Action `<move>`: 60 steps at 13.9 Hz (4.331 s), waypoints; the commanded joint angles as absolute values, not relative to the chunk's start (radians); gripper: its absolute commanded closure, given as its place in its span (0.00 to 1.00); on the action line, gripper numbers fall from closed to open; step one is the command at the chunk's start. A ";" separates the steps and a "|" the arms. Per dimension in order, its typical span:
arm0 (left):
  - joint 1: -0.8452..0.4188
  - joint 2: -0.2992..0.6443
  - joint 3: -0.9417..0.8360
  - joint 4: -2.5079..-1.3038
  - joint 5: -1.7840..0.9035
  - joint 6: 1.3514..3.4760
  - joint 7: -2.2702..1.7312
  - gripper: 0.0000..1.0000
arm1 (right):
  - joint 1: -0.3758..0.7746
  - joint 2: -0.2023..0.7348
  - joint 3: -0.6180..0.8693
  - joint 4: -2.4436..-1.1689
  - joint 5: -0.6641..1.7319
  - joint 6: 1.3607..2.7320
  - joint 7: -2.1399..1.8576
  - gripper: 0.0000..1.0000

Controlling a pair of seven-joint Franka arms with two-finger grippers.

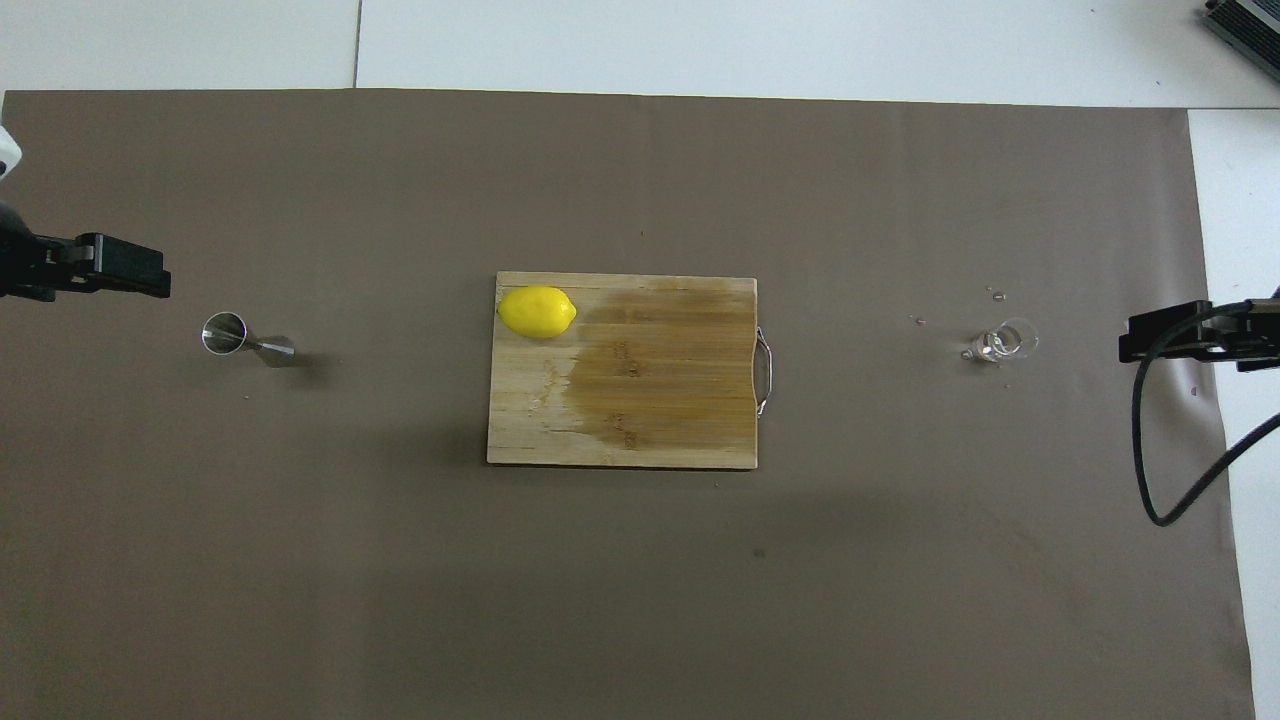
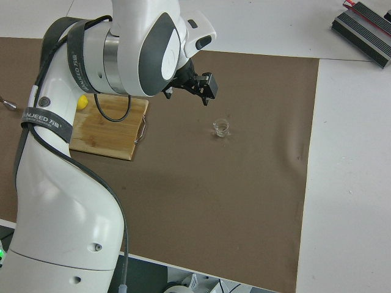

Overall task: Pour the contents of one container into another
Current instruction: 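Open the left gripper beside the small metal cup, then move the left gripper onto the metal cup and close around it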

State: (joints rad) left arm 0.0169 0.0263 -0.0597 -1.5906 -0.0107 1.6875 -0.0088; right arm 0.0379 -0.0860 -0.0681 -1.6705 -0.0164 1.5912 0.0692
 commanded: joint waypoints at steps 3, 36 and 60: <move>0.008 -0.011 -0.051 -1.631 -0.002 1.674 -0.015 0.00 | 0.028 -0.114 -0.061 -1.697 0.005 1.594 0.054 0.00; 0.308 0.215 -0.032 -1.614 -0.867 1.312 -0.891 0.00 | 0.018 -0.117 -0.074 -1.695 0.008 1.592 0.054 0.00; 0.437 0.489 -0.040 -1.735 -1.213 1.272 -0.994 0.00 | 0.018 -0.117 -0.074 -1.695 0.008 1.594 0.054 0.00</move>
State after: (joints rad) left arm 0.4262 0.4469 -0.0341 -1.7310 -1.1865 1.2800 -0.9867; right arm 0.0155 -0.0948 -0.0651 -1.6736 -0.0161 1.5911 0.0692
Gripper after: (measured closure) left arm 0.000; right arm 0.000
